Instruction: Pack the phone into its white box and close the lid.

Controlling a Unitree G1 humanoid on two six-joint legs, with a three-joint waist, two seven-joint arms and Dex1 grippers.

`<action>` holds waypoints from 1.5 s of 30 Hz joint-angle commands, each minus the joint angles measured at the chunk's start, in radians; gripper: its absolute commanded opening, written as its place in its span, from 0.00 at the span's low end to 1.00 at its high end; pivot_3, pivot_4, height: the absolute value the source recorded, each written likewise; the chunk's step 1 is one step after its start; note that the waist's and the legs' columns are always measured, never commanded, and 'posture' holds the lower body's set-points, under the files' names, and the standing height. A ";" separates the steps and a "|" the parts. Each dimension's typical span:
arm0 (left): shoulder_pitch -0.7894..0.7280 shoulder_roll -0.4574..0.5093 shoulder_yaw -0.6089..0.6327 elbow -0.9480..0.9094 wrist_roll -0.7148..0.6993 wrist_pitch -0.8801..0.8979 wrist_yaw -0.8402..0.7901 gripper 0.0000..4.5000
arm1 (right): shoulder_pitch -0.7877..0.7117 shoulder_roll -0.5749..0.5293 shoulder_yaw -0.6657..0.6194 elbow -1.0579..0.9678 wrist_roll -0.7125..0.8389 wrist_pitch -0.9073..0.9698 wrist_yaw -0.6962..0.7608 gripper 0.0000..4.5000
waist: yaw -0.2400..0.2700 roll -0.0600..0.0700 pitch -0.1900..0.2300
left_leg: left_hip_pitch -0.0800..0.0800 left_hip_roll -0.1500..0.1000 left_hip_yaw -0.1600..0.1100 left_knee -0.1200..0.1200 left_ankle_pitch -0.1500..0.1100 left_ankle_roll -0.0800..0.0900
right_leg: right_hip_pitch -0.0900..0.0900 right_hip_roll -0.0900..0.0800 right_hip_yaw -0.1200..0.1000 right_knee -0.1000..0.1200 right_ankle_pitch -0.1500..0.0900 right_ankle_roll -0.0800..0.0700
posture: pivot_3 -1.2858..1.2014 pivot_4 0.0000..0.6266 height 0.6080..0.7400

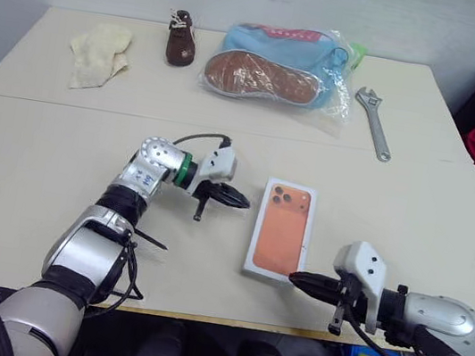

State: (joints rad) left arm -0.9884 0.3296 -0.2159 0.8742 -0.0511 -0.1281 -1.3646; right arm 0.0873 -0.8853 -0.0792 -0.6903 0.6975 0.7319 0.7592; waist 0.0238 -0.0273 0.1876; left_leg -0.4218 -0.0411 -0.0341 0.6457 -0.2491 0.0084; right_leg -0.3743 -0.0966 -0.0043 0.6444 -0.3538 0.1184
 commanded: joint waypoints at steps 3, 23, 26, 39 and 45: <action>-0.037 -0.023 -0.015 -0.089 -0.018 0.054 -0.090 0.00 | -0.026 -0.028 0.049 -0.053 -0.006 0.026 0.027 0.00 | 0.000 0.000 0.000 | 0.000 -0.001 0.000 0.000 0.000 0.000 | 0.000 0.000 0.000 0.000 0.000 0.000 | 0.52 0.24 1.00; -0.121 -0.131 -0.065 0.129 0.153 -0.059 0.141 0.00 | -0.223 0.098 0.077 0.019 -0.041 0.042 0.013 0.00 | 0.000 -0.001 0.000 | 0.000 -0.001 0.001 0.001 0.000 0.001 | 0.000 0.002 0.000 0.001 0.000 0.001 | 0.52 0.24 1.00; -0.112 -0.137 -0.082 0.151 0.188 -0.079 0.177 0.00 | -0.273 0.125 0.117 0.124 -0.142 0.021 -0.056 0.00 | 0.000 -0.001 0.000 | 0.000 -0.001 0.001 0.002 -0.001 0.002 | 0.000 0.000 0.001 0.001 0.001 0.001 | 0.52 0.24 1.00; 0.011 0.027 0.022 -0.031 0.052 0.118 0.034 0.12 | -0.234 0.168 0.198 0.324 -0.339 -0.149 -0.062 0.04 | -0.024 -0.001 -0.005 | 0.005 0.000 0.002 0.001 -0.001 0.002 | 0.002 0.002 0.003 0.004 0.001 0.001 | 0.52 0.24 1.00; 0.261 0.303 0.153 -0.550 -0.184 0.510 -0.132 0.52 | -0.174 0.046 -0.046 0.243 -0.132 -0.161 0.160 0.41 | -0.034 0.002 -0.003 | 0.002 0.001 0.003 0.001 0.000 0.000 | -0.001 0.000 0.010 0.008 0.001 0.001 | 0.52 0.24 1.00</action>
State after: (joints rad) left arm -0.7520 0.5855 -0.1145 0.5120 -0.1399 0.2643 -1.4626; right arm -0.0894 -0.8012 -0.0365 -0.3901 0.4959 0.5823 0.8395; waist -0.0103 -0.0255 0.1843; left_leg -0.4211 -0.0397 -0.0321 0.6469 -0.2492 0.0083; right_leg -0.3756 -0.0971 0.0064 0.6520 -0.3531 0.1194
